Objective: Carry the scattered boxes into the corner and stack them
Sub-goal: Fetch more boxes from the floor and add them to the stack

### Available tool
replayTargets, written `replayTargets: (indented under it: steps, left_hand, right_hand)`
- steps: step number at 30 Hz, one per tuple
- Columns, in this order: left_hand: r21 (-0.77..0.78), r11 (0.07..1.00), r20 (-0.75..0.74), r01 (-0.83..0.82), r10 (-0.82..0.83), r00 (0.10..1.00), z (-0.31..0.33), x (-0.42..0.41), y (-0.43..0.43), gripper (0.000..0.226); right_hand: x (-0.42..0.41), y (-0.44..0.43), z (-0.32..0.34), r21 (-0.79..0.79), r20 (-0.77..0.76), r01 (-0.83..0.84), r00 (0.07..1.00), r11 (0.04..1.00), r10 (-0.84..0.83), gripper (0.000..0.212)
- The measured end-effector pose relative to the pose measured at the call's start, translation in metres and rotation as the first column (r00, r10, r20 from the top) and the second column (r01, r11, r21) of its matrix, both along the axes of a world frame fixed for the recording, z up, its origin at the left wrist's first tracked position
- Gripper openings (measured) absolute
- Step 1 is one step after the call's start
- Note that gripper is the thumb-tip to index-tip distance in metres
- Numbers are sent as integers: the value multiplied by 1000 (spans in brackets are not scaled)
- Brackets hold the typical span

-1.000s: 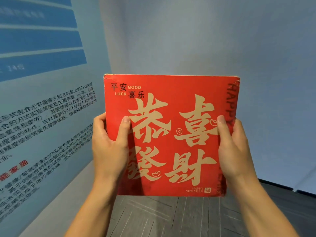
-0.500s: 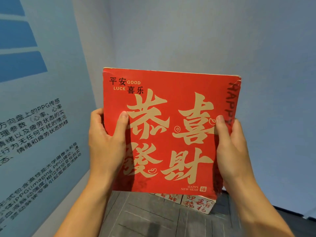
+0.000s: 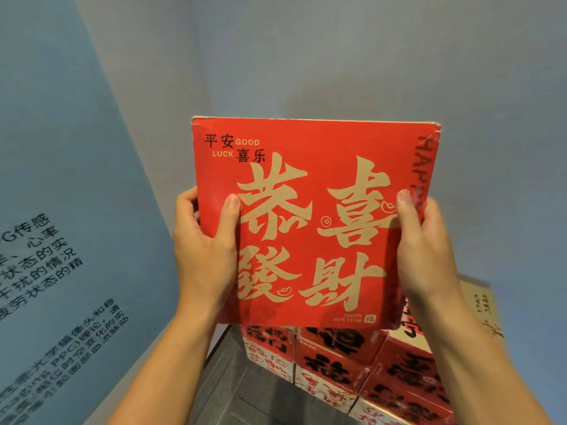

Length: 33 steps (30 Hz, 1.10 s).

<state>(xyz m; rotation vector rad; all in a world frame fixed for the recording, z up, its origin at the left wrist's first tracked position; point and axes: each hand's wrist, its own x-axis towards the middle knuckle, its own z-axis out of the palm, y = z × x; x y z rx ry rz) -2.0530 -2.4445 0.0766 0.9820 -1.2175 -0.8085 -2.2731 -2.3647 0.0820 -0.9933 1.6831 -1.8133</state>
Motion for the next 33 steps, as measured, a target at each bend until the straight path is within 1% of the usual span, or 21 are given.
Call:
replayTargets:
  steps: [4, 6, 7, 9, 13, 16, 19, 22, 25, 27, 29, 31, 33]
  left_hand:
    - [-23, 999, 35, -27, 28, 999, -18, -8, -60, 37]
    - [-36, 999, 55, -28, 30, 998, -34, -13, -91, 32]
    - [-35, 999, 66, -23, 25, 997, -44, -15, -105, 30]
    - [-44, 999, 45, -19, 21, 999, -64, -17, -128, 28]
    - [-6, 1000, -60, 2, -2, 998, -105, -20, -163, 28]
    - [12, 1000, -113, 3, -2, 994, -130, -24, -187, 26]
    - [42, 999, -153, 3, 4, 988, -154, -22, -205, 27]
    - [72, 997, -130, -24, 33, 991, -169, -17, -214, 46]
    - [120, 993, -134, -24, 40, 990, -179, -19, -209, 58]
    - [170, 986, -152, -4, 30, 988, -188, -24, -205, 72]
    - [215, 977, -166, -10, 47, 985, -199, -28, -204, 84]
    - [260, 965, -166, -25, 70, 984, -209, -30, -206, 87]
    - [277, 961, -160, -25, 72, 984, -216, -33, -209, 86]
  right_hand:
    - [-15, -59, -13, 61, 45, -9, 999, 998, 7, 62]
    - [-21, -87, -18, 120, 88, -33, 996, 992, 22, 75]
    - [-22, -99, -20, 134, 113, -48, 993, 990, 32, 78]
    - [-22, -122, -21, 134, 153, -88, 986, 987, 67, 69]
    - [-22, -163, -35, 165, 236, -103, 970, 981, 62, 64]
    - [-25, -191, -55, 191, 287, -75, 958, 979, 17, 74]
    - [-24, -206, -78, 190, 297, -19, 954, 982, -39, 82]
    - [-21, -211, -102, 124, 313, 37, 947, 992, -74, 76]
    - [-21, -210, -128, 66, 397, 97, 911, 993, -115, 62]
    - [-22, -209, -143, 61, 411, 130, 900, 990, -144, 61]
    - [-24, -211, -156, 45, 427, 150, 891, 988, -155, 65]
    - [-29, -215, -167, 49, 421, 151, 893, 987, -158, 66]
    - [-33, -217, -176, 52, 414, 109, 902, 993, -121, 69]
